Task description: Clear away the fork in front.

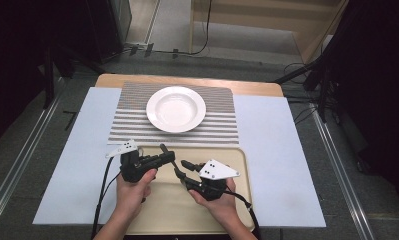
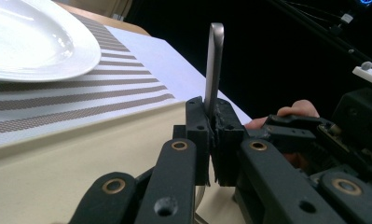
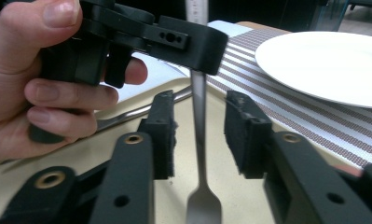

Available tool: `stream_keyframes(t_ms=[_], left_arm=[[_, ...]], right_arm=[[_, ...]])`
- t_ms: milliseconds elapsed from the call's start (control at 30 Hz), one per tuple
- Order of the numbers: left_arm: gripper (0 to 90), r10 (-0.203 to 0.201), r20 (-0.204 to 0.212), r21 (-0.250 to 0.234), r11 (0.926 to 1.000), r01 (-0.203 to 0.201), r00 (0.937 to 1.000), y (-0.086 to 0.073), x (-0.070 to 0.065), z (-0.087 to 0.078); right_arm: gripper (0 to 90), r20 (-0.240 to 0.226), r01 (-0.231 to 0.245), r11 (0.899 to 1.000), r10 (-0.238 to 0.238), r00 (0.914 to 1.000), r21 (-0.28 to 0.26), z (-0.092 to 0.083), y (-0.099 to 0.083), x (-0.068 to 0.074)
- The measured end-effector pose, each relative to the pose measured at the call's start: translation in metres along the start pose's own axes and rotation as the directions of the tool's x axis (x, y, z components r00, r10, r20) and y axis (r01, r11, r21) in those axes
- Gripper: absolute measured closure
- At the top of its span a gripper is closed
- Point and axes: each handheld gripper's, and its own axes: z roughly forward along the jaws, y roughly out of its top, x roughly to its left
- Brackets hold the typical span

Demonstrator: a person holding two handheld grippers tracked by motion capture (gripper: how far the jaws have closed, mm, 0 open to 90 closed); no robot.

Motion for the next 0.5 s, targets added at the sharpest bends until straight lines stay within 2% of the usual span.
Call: stream_keyframes(t_ms=[67, 100, 167, 233, 267, 300, 433, 500], left_arm=[[85.7, 0.007, -0.002, -0.004, 1.0000, -0.007, 1.0000, 0.002, 0.000, -0.003], [85.6, 0.008, 0.005, 0.002, 1.0000, -0.008, 1.0000, 0.003, 0.001, -0.004], [85.7, 0.014, 0.007, 0.005, 0.9999, -0.014, 0.9999, 0.005, 0.002, -0.007], [85.7, 0.013, 0.013, 0.010, 0.9999, -0.013, 0.9998, 0.006, 0.004, -0.009], [85.7, 0.008, 0.017, 0.010, 0.9999, -0.008, 0.9998, 0.007, 0.005, -0.011], [85.7, 0.009, 0.018, 0.007, 0.9999, -0.010, 0.9998, 0.007, 0.006, -0.012], [85.7, 0.009, 0.016, 0.014, 0.9999, -0.009, 0.9998, 0.010, 0.007, -0.016], [85.7, 0.016, 0.010, 0.018, 0.9997, -0.016, 0.9998, 0.010, 0.007, -0.017]], right_arm=[[60.7, -0.008, -0.014, 1.000, 0.014, 0.9999, -0.004, -0.003, 0.002, -0.004], [57.8, -0.002, 0.011, 1.000, -0.011, 0.9999, -0.028, -0.004, 0.002, -0.005], [54.3, 0.015, 0.027, 0.999, -0.027, 0.9995, -0.047, -0.006, 0.003, -0.009], [48.7, 0.048, 0.024, 1.000, -0.023, 0.9986, -0.008, -0.009, 0.004, -0.012], [45.1, 0.057, 0.013, 1.000, -0.014, 0.9983, 0.017, -0.011, 0.004, -0.015], [40.7, 0.064, 0.001, 1.000, -0.002, 0.9979, 0.020, -0.014, 0.004, -0.018], [25.6, 0.112, -0.015, 1.000, 0.015, 0.9936, 0.005, -0.023, 0.002, -0.026], [16.8, 0.132, -0.006, 1.000, 0.005, 0.9913, 0.006, -0.028, 0.002, -0.031]])
